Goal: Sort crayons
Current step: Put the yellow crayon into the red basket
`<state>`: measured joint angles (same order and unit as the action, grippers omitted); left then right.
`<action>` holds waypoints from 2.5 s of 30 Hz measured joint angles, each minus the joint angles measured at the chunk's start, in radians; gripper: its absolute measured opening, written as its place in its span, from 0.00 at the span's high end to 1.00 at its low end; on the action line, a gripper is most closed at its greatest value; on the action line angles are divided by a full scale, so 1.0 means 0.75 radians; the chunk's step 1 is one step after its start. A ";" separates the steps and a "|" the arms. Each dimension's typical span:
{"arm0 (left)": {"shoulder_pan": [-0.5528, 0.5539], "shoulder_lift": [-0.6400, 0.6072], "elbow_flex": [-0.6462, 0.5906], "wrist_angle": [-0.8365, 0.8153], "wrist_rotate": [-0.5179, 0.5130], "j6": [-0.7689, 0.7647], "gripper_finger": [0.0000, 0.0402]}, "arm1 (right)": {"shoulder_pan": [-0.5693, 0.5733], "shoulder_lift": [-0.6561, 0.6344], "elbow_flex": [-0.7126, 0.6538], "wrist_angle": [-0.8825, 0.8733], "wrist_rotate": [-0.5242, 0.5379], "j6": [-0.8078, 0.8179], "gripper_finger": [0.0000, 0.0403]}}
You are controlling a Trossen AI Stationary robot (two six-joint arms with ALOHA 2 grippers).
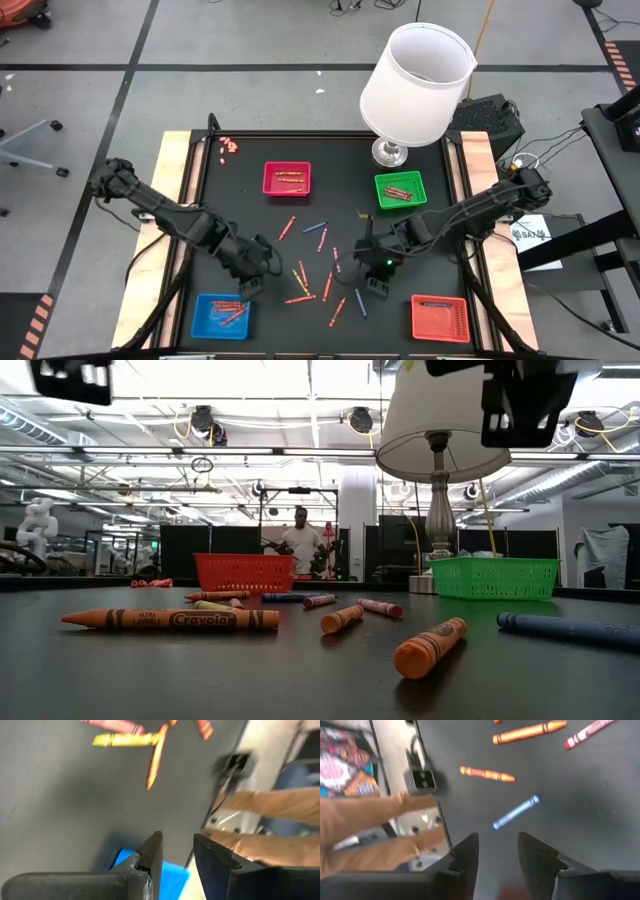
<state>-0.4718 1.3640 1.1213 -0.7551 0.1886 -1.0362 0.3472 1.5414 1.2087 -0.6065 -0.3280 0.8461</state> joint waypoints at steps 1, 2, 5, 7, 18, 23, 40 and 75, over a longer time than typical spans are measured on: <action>0.007 0.000 0.000 0.038 -0.011 0.007 0.72 | -0.006 0.000 0.000 -0.023 -0.019 -0.039 0.70; 0.014 0.000 0.000 0.073 -0.024 0.017 0.72 | -0.011 0.000 0.000 -0.044 -0.025 -0.075 0.70; 0.031 0.011 0.000 0.161 -0.044 0.048 0.72 | -0.021 0.000 0.000 -0.090 -0.062 -0.170 0.70; 0.037 0.023 0.000 0.197 -0.067 0.072 0.72 | -0.028 0.000 0.000 -0.114 -0.094 -0.222 0.70; 0.026 0.144 0.001 0.466 -0.133 0.448 0.72 | -0.027 -0.130 0.000 -0.192 -0.070 -0.315 0.70; 0.036 0.193 0.001 0.500 -0.134 0.618 0.72 | -0.025 -0.216 0.000 -0.179 0.083 -0.194 0.70; 0.037 0.357 0.001 0.388 -0.211 1.416 0.72 | 0.072 -0.272 0.000 0.183 0.408 0.535 0.70; 0.115 0.672 -0.001 0.405 -0.262 1.669 0.68 | 0.426 -0.209 0.000 0.284 1.061 0.862 0.70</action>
<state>-0.3855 1.8681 1.1206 -0.4511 -0.0078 0.2157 0.6670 1.3846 1.2087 -0.3937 0.4679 1.4923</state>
